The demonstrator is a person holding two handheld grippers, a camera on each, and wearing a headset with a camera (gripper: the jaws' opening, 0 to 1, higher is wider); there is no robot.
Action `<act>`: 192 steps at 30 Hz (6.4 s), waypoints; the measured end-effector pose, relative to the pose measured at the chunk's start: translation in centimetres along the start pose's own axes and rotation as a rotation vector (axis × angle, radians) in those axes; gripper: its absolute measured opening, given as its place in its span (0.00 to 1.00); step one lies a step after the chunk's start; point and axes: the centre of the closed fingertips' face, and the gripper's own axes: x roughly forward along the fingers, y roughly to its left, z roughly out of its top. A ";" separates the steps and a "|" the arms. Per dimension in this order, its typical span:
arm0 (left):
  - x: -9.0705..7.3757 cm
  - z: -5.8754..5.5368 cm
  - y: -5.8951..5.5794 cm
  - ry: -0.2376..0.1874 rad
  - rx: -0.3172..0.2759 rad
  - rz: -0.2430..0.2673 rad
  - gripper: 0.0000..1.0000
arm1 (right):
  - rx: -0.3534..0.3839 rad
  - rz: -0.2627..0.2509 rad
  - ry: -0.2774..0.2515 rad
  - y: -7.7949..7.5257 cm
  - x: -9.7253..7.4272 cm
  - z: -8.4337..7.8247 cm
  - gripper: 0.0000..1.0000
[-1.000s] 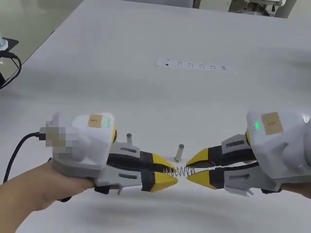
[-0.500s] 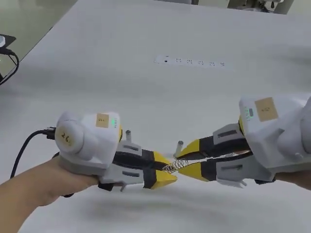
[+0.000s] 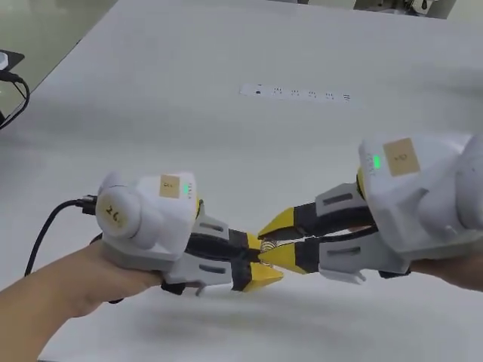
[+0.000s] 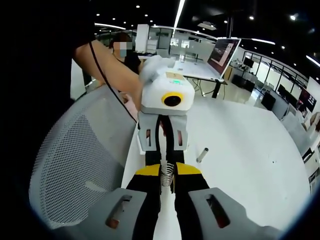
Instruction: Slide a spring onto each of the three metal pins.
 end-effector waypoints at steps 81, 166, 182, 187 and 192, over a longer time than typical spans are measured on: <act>-5.7 -2.6 2.7 0.036 -0.104 0.217 0.71 | 0.024 -0.065 0.000 -1.4 -1.0 -0.4 0.06; -11.2 -4.9 5.1 0.028 -0.218 0.423 0.98 | 0.092 -0.233 0.050 -8.9 0.0 -5.3 0.06; -11.5 -5.1 5.1 0.026 -0.229 0.432 0.98 | 0.185 -0.243 0.018 -9.6 0.2 -5.9 0.06; -11.5 -5.1 5.1 0.022 -0.231 0.434 0.98 | 0.189 -0.241 0.013 -9.5 0.0 -5.7 0.06; -11.5 -5.1 5.1 0.023 -0.232 0.434 0.98 | 0.183 -0.234 0.017 -9.3 0.1 -5.7 0.06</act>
